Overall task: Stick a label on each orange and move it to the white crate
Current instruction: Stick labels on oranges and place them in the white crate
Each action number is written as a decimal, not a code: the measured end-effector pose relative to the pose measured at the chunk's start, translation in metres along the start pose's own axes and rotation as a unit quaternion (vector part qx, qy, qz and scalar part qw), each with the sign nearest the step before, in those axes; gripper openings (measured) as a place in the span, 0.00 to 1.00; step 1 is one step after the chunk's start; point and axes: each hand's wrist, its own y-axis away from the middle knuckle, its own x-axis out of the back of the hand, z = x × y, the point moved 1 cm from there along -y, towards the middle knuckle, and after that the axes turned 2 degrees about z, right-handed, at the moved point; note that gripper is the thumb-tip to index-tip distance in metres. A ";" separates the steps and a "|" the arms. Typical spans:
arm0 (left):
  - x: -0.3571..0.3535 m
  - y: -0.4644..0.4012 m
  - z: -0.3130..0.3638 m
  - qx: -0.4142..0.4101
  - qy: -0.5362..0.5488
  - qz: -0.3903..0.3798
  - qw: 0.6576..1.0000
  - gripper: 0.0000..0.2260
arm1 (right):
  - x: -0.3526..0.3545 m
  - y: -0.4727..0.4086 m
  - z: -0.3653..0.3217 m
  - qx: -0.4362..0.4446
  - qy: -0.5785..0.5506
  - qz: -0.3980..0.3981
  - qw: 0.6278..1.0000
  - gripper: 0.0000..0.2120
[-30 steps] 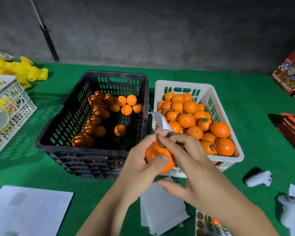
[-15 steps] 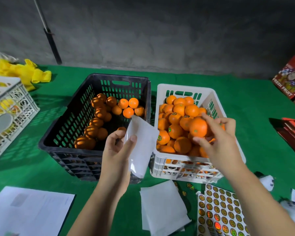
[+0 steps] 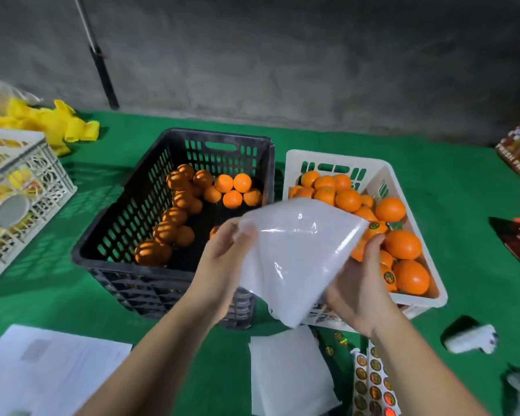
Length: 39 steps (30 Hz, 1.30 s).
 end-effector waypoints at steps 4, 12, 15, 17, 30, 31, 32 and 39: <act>0.002 -0.041 0.001 -0.071 -0.132 0.037 0.988 0.07 | 0.006 -0.022 0.004 0.045 0.090 0.016 0.995 0.22; 0.031 -0.163 -0.046 -0.036 -0.545 -0.150 0.824 0.10 | 0.038 -0.057 0.034 0.090 0.168 0.209 0.959 0.12; 0.049 -0.195 -0.075 0.101 -0.729 -0.253 0.628 0.19 | 0.035 -0.058 0.033 0.128 0.219 0.203 0.946 0.10; 0.055 -0.213 -0.090 0.152 -0.775 -0.280 0.546 0.24 | 0.032 -0.056 0.035 0.160 0.256 0.220 0.928 0.07; 0.066 -0.245 -0.129 0.217 -0.815 -0.213 0.493 0.43 | 0.023 -0.056 0.039 0.165 0.328 0.269 0.890 0.11; 0.063 -0.246 -0.120 0.224 -0.787 -0.202 0.538 0.42 | 0.023 -0.056 0.039 0.163 0.325 0.271 0.891 0.09; 0.061 -0.246 -0.109 0.228 -0.745 -0.175 0.602 0.39 | 0.024 -0.055 0.039 0.161 0.319 0.272 0.893 0.08; 0.032 -0.162 -0.013 0.041 -0.437 -0.046 0.897 0.26 | 0.020 -0.050 0.033 0.155 0.239 0.271 0.920 0.06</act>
